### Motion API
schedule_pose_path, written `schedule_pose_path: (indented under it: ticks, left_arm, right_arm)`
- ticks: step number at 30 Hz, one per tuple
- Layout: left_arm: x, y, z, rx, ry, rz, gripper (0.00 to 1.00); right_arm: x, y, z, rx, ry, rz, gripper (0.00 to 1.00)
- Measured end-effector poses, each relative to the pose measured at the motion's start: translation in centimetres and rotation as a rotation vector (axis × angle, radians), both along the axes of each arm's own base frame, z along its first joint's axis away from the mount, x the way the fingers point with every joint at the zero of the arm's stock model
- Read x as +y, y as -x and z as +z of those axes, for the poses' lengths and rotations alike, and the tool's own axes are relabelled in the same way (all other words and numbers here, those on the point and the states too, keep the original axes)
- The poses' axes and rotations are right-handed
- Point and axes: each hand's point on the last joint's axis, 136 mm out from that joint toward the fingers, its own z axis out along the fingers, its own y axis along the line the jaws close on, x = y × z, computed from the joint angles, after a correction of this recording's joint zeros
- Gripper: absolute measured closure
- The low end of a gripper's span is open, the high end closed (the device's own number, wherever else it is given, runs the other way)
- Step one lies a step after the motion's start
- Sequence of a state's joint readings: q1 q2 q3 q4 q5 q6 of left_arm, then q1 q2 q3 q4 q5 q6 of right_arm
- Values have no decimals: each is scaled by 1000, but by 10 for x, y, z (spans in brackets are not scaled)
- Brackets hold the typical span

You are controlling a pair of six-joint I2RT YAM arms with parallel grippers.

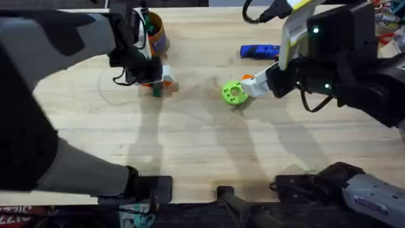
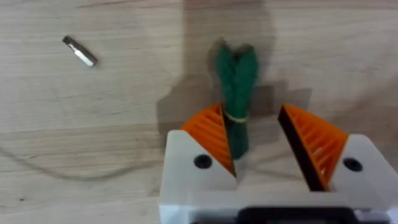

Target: Pick up the gripper from the table and insert it into the empty holder that is missing its gripper. Then pick up a screw, insert it into the mounting hole, and use the screwdriver to tighten it. Finally, clean up the table by picking up the vegetable and placing it into the bucket.

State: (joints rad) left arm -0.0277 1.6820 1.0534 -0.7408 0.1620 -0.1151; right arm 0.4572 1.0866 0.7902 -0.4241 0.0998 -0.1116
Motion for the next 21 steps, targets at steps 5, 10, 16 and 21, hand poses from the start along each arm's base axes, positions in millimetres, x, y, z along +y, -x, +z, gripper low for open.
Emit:
schedule_pose_path:
  ticks: [5, 10, 16, 21]
  left_arm:
    - [8, -3, -10, 18, -37, 47, 435]
    - [10, -5, -11, 17, -51, 67, 525]
    - [17, -8, -11, 7, -74, 79, 980]
    - [16, -7, -10, 12, -73, 79, 981]
  right_arm:
    - [0, 0, 0, 0, 0, 0, 23]
    - [0, 0, 0, 0, 0, 0, 23]
    - [0, 0, 0, 0, 0, 0, 23]
    - [0, 0, 0, 0, 0, 0, 23]
